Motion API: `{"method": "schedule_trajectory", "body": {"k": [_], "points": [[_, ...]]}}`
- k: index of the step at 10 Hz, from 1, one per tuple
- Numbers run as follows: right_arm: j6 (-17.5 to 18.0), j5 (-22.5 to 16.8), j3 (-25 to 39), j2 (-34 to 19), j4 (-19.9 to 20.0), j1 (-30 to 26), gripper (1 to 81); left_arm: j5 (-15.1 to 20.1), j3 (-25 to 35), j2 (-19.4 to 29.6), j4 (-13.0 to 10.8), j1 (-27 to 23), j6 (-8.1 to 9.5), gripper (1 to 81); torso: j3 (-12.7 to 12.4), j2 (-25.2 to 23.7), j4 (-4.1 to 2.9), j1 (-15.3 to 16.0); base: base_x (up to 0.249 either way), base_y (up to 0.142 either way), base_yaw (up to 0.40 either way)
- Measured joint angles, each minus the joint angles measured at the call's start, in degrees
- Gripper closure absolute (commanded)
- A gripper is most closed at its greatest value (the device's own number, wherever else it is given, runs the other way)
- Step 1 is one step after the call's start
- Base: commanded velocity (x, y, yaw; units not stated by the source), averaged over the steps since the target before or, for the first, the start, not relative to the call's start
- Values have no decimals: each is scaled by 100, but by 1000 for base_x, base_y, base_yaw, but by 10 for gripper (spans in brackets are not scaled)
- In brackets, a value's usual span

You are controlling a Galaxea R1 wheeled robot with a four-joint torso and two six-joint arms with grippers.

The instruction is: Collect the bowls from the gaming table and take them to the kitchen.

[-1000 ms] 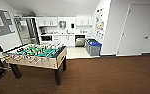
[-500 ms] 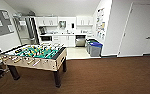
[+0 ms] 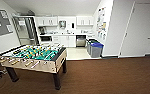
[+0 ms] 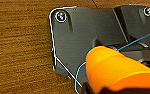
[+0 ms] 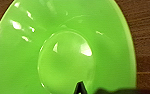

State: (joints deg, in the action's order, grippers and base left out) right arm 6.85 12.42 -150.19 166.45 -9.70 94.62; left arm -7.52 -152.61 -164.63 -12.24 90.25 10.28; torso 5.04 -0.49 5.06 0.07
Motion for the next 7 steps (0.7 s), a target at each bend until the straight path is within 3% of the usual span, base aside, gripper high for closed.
{"method": "schedule_trajectory", "body": {"k": [7], "points": [[0,2,-20,12,-2,30,811,0,0,-41,-10,-1,-2,811,0,0,0,0,136,0,0]]}}
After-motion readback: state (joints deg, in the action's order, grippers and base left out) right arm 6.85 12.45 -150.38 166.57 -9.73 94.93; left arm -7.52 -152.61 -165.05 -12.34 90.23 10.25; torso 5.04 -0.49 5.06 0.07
